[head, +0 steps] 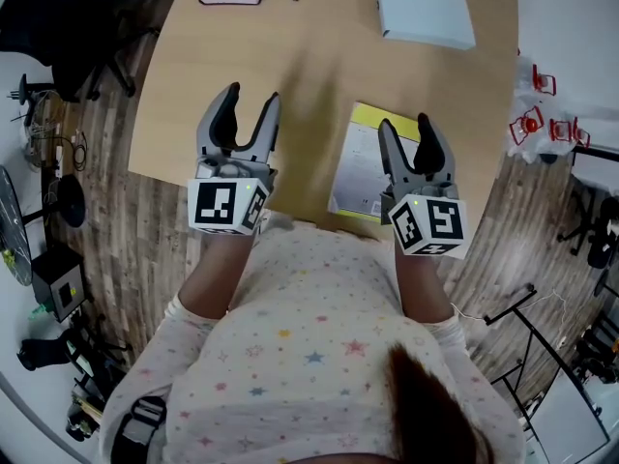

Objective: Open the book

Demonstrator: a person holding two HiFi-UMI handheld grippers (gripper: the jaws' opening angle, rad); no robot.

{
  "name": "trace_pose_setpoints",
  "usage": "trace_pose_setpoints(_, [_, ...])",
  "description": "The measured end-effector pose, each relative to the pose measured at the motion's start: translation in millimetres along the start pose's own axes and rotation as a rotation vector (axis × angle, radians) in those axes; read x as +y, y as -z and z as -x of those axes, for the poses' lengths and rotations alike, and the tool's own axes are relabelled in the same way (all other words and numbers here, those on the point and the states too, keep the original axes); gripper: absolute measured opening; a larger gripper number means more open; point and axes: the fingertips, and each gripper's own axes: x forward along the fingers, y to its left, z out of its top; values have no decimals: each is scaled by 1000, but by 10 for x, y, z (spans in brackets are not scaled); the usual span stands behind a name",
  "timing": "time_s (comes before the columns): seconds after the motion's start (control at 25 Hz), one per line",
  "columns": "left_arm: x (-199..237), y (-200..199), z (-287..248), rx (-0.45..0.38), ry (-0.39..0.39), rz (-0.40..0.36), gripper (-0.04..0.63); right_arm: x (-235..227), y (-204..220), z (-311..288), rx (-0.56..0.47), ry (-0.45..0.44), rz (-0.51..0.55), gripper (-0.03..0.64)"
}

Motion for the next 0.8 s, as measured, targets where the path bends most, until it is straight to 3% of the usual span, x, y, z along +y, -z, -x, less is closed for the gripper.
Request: trace_pose_setpoints(0.8, [160, 542, -70, 81, -12, -28, 218, -41, 1112, -592, 248, 59, 43, 264])
